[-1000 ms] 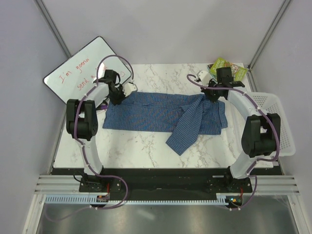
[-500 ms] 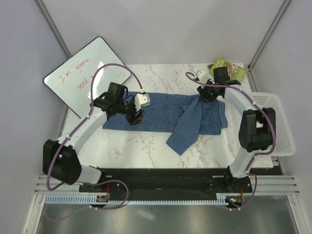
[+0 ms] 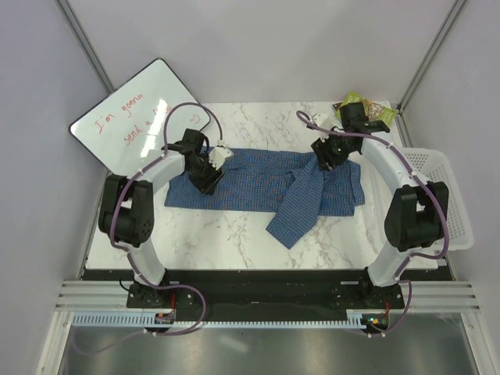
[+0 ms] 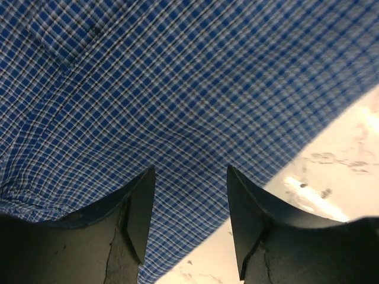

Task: Fold and stack the long sleeve shirts
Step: Fold the shirt

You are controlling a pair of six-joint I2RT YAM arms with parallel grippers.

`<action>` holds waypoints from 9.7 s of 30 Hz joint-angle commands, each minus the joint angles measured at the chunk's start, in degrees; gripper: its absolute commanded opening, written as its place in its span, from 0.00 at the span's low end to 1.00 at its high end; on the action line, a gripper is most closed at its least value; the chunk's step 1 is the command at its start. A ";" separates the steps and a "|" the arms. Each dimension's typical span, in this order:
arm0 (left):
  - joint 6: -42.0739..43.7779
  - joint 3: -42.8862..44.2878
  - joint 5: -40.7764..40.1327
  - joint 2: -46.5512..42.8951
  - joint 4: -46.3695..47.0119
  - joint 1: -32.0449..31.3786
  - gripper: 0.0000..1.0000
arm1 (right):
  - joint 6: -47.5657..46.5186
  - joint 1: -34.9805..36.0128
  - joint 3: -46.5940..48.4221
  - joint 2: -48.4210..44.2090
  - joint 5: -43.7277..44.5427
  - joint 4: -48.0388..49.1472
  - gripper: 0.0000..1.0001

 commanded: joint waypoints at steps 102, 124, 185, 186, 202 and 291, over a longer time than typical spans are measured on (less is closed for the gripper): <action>-21.47 12.53 32.59 -23.46 1.19 10.81 1.00 | -9.50 15.69 15.07 2.79 -8.95 11.48 0.00; -20.69 6.82 27.67 -19.94 3.84 10.54 0.99 | 23.35 2.14 17.34 16.93 6.95 67.85 0.00; -50.02 -15.23 35.03 -19.33 12.34 26.80 0.99 | 28.36 37.91 -22.65 -0.75 12.49 59.94 0.00; -53.87 -16.98 35.74 -18.88 14.36 26.80 0.99 | 28.36 38.00 -22.12 -0.13 12.75 60.38 0.00; -79.48 -16.65 30.03 -5.27 27.13 13.27 0.99 | 21.77 41.08 -22.56 0.50 8.01 58.98 0.00; 3.21 -3.66 12.37 -9.75 3.08 10.99 0.69 | 19.39 7.15 -21.07 -1.44 -3.78 20.49 0.40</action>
